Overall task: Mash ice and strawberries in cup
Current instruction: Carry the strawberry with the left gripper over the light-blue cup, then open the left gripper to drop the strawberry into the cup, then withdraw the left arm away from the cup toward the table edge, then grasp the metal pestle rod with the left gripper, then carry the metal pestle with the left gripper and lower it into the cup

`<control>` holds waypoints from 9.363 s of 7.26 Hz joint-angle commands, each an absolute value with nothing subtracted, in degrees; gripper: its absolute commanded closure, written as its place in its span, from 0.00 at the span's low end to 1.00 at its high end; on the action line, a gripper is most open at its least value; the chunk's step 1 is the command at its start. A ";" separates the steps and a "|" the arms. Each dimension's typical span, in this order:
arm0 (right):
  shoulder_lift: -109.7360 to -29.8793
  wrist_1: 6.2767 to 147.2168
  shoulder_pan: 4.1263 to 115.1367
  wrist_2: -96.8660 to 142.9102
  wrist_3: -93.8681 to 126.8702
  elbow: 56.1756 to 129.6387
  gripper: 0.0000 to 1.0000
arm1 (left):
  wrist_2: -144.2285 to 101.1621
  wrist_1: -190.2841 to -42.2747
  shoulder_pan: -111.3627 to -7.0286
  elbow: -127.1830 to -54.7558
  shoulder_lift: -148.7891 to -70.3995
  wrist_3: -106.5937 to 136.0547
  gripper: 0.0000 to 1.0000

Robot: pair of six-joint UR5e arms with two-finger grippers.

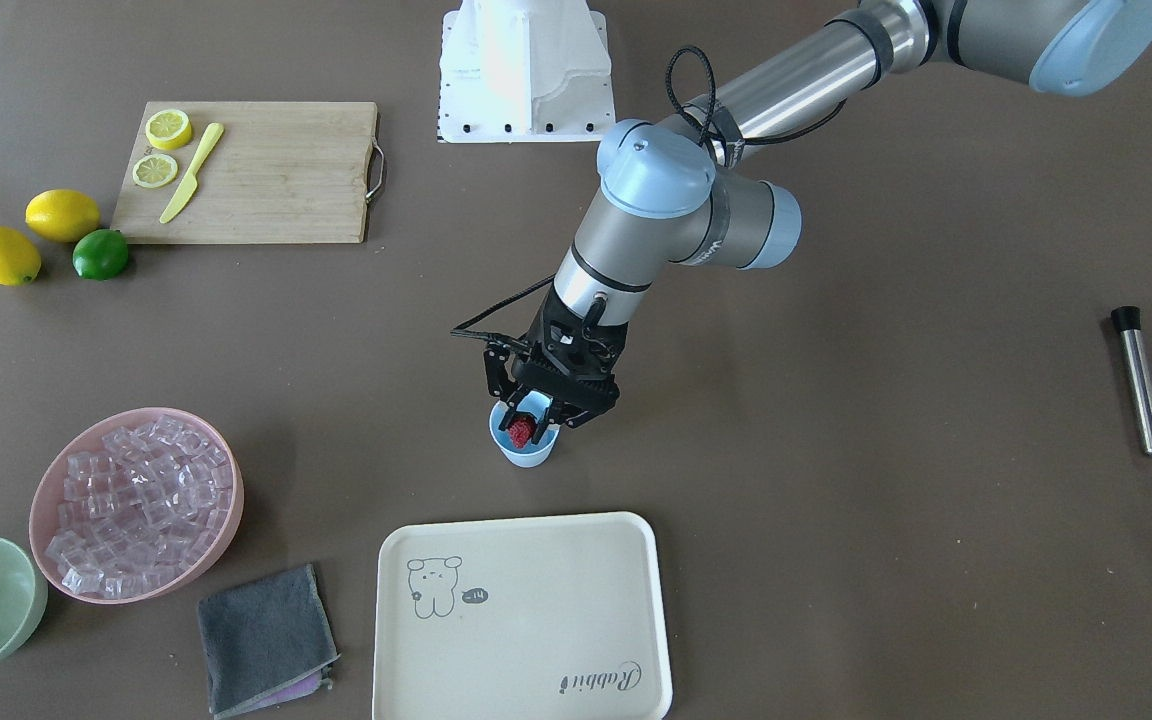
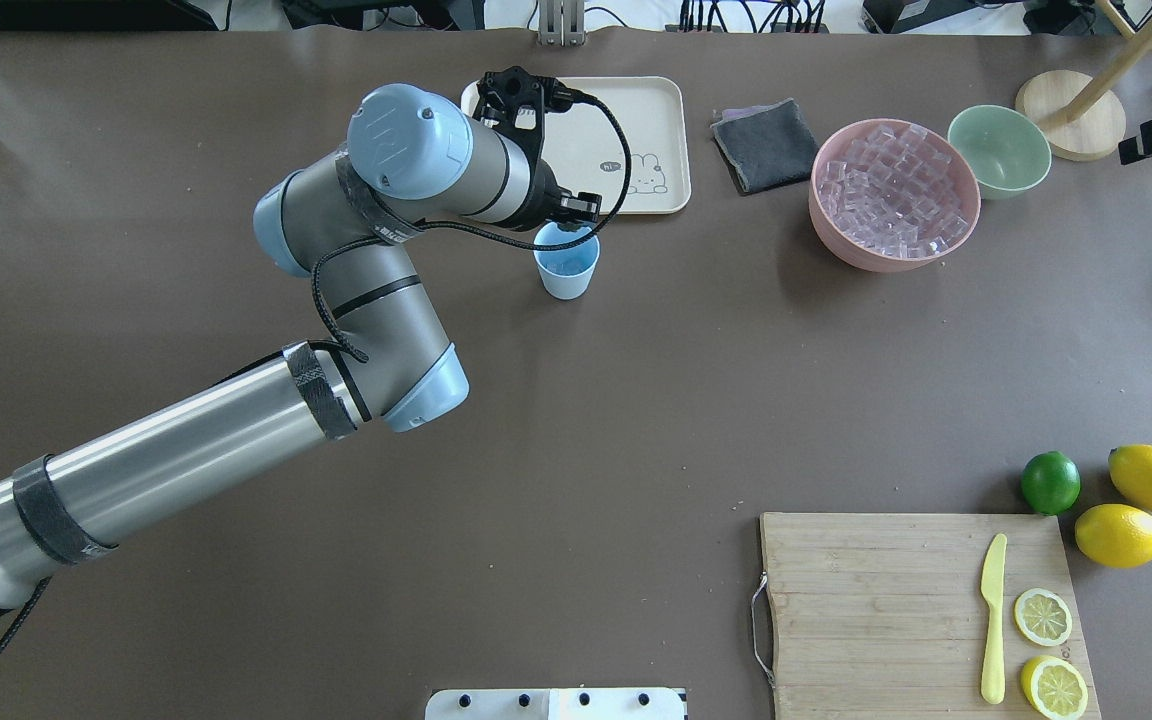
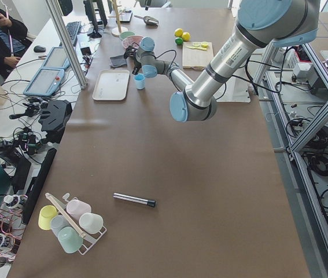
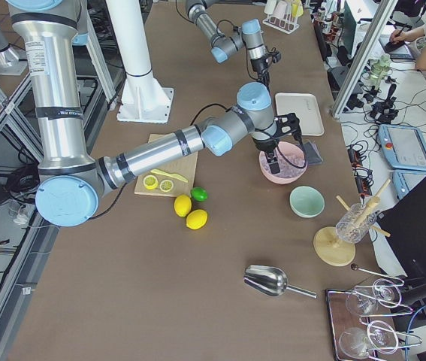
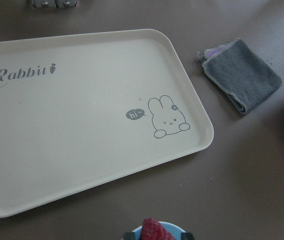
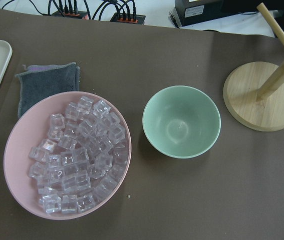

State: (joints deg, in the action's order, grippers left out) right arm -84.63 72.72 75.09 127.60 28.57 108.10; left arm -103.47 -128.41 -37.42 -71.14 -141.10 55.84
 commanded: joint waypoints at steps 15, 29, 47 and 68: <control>-85.86 77.61 74.97 130.34 28.48 109.16 0.00 | -129.11 -117.42 -70.21 -82.47 -105.65 31.64 0.03; -90.25 77.26 75.94 125.69 28.39 115.12 0.00 | -128.23 -123.22 -72.43 -62.40 -103.53 16.17 0.25; -90.97 77.34 75.59 126.74 28.30 115.58 0.00 | -130.34 -115.11 -75.85 -76.19 -117.58 16.17 1.00; -85.78 77.26 74.36 121.12 29.18 112.24 0.00 | -73.91 -162.77 -34.89 -77.98 -133.14 43.42 1.00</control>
State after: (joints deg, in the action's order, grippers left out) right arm -85.01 77.35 74.36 121.45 29.17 112.28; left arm -73.57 -162.79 -35.16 -80.33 -131.05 43.34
